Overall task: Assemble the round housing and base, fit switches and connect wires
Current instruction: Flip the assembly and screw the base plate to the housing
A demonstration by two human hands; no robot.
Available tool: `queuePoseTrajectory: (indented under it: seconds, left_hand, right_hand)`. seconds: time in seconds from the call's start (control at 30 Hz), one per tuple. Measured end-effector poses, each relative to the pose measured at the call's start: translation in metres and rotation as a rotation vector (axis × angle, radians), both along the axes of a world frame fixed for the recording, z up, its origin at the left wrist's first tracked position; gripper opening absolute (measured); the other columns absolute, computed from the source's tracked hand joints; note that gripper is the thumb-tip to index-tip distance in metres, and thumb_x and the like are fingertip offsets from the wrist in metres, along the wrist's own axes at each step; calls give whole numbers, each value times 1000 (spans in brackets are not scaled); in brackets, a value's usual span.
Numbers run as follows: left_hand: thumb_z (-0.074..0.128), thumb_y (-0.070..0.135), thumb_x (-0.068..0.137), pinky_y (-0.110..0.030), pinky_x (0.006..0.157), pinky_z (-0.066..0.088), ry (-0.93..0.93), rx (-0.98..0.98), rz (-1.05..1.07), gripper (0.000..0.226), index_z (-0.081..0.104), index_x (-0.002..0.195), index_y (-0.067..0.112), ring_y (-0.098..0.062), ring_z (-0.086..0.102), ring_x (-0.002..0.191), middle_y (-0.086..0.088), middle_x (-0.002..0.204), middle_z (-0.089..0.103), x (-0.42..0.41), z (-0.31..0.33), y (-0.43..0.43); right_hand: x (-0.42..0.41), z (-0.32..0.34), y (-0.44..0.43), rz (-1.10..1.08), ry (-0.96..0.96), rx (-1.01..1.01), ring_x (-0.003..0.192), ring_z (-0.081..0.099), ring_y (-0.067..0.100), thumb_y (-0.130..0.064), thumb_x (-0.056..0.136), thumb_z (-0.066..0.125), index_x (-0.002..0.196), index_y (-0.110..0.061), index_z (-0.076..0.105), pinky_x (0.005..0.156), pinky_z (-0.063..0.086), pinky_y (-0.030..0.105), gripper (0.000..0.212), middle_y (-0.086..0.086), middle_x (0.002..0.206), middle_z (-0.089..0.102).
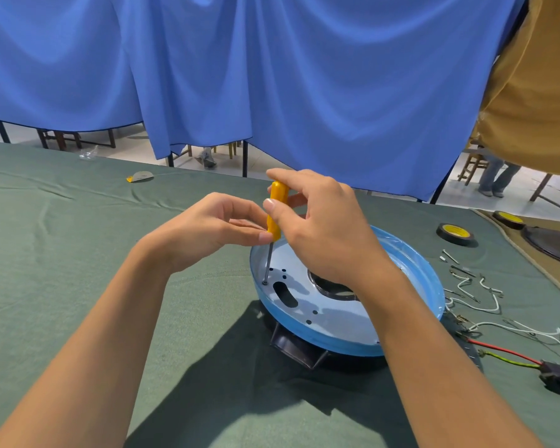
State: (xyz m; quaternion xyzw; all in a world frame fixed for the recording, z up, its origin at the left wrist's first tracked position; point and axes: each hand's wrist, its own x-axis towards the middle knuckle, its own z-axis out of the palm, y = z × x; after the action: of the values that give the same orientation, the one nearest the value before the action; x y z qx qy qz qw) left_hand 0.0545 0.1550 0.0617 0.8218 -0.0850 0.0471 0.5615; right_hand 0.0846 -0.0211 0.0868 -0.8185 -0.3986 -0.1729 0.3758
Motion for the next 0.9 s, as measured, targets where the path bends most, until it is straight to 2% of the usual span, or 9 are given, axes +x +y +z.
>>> queuePoseTrajectory:
  seconds: [0.13, 0.23, 0.3, 0.4, 0.5, 0.6, 0.73, 0.8, 0.9]
  left_hand:
    - [72, 26, 84, -38, 108, 44, 45, 73, -56, 22, 77, 103, 17, -28, 65, 114, -9, 110, 74, -5, 7, 2]
    - [79, 20, 80, -38, 106, 45, 7, 76, -37, 21, 76, 100, 16, -29, 68, 109, -9, 106, 75, -3, 12, -2]
    - [78, 13, 78, -38, 102, 49, -25, 76, -5, 19, 75, 97, 12, -27, 70, 103, -11, 101, 76, -1, 13, -4]
    - [74, 19, 74, -41, 105, 48, -24, 76, 17, 30, 74, 101, 5, -29, 69, 105, -14, 103, 75, -3, 12, -4]
    - [78, 18, 79, -44, 110, 43, 3, 96, 0, 25, 77, 104, 11, -30, 67, 110, -14, 107, 75, -6, 13, -3]
    - [83, 24, 73, -49, 109, 43, 5, 91, 25, 37, 74, 103, 6, -33, 68, 107, -17, 106, 74, -5, 12, -6]
    - [76, 12, 76, -51, 106, 46, -19, 79, 61, 25, 72, 98, 0, -34, 69, 103, -20, 102, 73, -2, 11, -11]
    - [75, 12, 79, -50, 108, 44, -2, 77, 44, 24, 74, 101, 3, -36, 67, 108, -21, 106, 73, -3, 11, -8]
    - [76, 17, 83, -50, 110, 41, 22, 92, 24, 23, 76, 105, 10, -38, 64, 112, -22, 110, 71, -5, 10, -5]
  right_hand:
    - [1, 0, -1, -33, -19, 26, 90, 58, 12, -28, 92, 63, 121, -23, 65, 84, 50, 29, 29, -6, 96, 63]
    - [2, -1, -2, -94, -63, 40, 81, 56, 13, -34, 90, 65, 110, -24, 69, 73, 45, 23, 23, -5, 87, 61]
    - [2, 0, -2, -64, -48, 8, 85, 57, 14, -35, 92, 62, 119, -21, 66, 75, 44, 23, 31, -4, 92, 62]
    - [0, 2, -3, 17, 18, -26, 97, 57, 12, -26, 96, 56, 133, -18, 57, 84, 46, 26, 39, -4, 106, 64]
    - [0, 1, -4, -14, -21, 22, 91, 59, 11, -22, 93, 61, 123, -21, 64, 84, 51, 28, 31, -8, 97, 63]
    - [1, -1, -4, -85, -79, 38, 86, 59, 13, -30, 91, 65, 113, -22, 67, 81, 53, 31, 24, -5, 94, 65]
    - [1, 0, -4, -55, -48, -1, 91, 59, 15, -31, 93, 61, 126, -19, 62, 83, 52, 32, 34, -2, 99, 65]
    - [1, 0, -5, -27, -10, -2, 94, 57, 11, -26, 94, 60, 130, -19, 59, 83, 49, 26, 37, -2, 105, 66]
    - [0, -1, -5, -57, -31, 45, 88, 59, 11, -27, 91, 65, 119, -20, 66, 81, 52, 26, 28, -4, 98, 66]
